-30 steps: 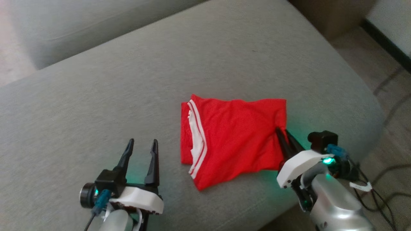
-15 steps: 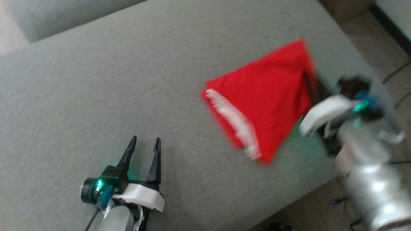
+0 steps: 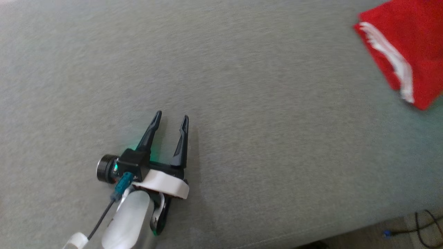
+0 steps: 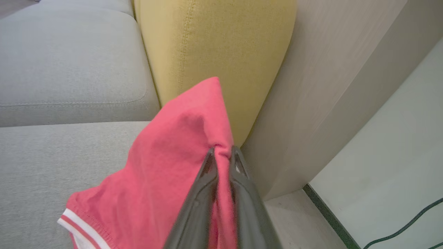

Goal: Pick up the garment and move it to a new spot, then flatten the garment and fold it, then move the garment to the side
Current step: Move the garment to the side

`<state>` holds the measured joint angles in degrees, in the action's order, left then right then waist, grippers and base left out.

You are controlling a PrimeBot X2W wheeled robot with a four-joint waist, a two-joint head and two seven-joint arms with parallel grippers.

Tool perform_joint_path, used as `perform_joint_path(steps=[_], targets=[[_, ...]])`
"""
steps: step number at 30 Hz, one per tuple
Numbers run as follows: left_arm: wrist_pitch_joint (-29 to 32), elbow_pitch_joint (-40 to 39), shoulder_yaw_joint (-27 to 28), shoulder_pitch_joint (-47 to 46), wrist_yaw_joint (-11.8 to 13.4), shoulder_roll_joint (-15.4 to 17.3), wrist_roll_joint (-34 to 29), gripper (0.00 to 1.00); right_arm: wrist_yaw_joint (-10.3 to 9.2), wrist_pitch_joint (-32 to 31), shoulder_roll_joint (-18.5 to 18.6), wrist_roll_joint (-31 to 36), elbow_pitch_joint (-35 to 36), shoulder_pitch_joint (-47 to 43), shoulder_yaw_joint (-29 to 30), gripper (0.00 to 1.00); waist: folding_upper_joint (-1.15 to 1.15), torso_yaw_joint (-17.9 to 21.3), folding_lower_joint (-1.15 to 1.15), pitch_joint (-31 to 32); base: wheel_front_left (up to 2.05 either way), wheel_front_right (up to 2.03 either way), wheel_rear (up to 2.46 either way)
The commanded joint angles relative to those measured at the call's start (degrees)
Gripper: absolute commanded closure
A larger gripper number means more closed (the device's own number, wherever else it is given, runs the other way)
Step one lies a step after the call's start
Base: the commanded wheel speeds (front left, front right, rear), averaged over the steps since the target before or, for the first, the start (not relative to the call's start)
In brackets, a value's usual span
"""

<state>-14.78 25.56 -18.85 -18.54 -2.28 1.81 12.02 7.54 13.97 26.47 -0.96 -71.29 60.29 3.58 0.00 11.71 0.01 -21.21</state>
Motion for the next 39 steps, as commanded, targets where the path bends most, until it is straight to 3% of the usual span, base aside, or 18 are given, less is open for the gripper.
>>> perform_joint_path(steps=[1, 2, 4, 10, 14, 17, 22, 29, 39], targets=[[-0.22, -0.21, 1.84, -0.08, 0.46, 1.07, -0.33, 0.0, -0.05, -0.35, 1.81, 1.32, 0.78, 0.6, 0.91, 1.0, 0.0, -2.22, -0.01, -1.4, 0.0, 0.0, 0.0], [-0.22, -0.28, 1.84, -0.16, 0.5, 1.07, -0.33, 0.0, -0.05, -0.51, 2.42, 2.67, 0.39, 0.69, 2.62, 0.98, 0.0, -2.57, -0.01, -1.44, 0.0, 0.0, 0.0], [-0.22, -0.52, 1.93, -0.2, 0.64, 1.07, -0.31, 0.0, -0.05, -0.89, 3.32, 5.18, -0.05, 0.57, 6.57, 0.0, 0.0, -3.02, -0.01, -1.48, 0.0, 0.0, 0.0], [-0.22, -0.75, 2.3, 0.15, 0.77, 1.07, -0.39, 0.0, -0.05, -1.94, 2.62, 14.37, 2.44, -1.93, 18.72, 0.0, 0.0, -3.54, -0.01, -0.74, 0.0, 0.0, 0.0], [-0.22, -0.8, 2.62, 0.71, 0.98, 1.07, -0.23, 0.0, -0.05, -1.45, -1.04, 20.49, 6.39, -4.01, 24.9, 0.0, 0.0, -3.71, -0.01, 0.56, 0.0, 0.0, 0.0], [-0.22, -0.93, 3.29, 1.33, 1.36, 1.07, -0.09, 0.0, -0.05, 0.0, -4.72, 22.6, 7.99, -4.33, 26.32, 0.0, 0.0, -3.98, -0.01, 1.73, 0.0, 0.0, 0.0], [-0.22, -1.32, 4.64, 2.39, 2.1, 1.07, -0.01, 0.0, -0.05, 0.95, -9.99, 21.55, 9.23, -4.06, 22.98, 0.0, 0.0, -4.61, -0.01, 3.38, 0.0, 0.0, 0.0], [-0.22, -2.17, 6.54, 4.17, 2.86, 1.07, 0.55, 0.0, -0.05, 1.01, -18.8, 8.87, 21.9, -12.66, 9.08, 0.0, 0.0, -7.22, -0.01, 6.29, 0.0, 0.0, 0.0], [-0.22, -2.93, 9.7, 8.17, 3.73, 1.07, 1.21, 0.0, -0.05, 1.02, -22.76, -3.81, 33.63, -31.41, -4.49, 0.0, 0.0, -11.57, -0.01, 11.31, 0.0, 0.0, 0.0]])
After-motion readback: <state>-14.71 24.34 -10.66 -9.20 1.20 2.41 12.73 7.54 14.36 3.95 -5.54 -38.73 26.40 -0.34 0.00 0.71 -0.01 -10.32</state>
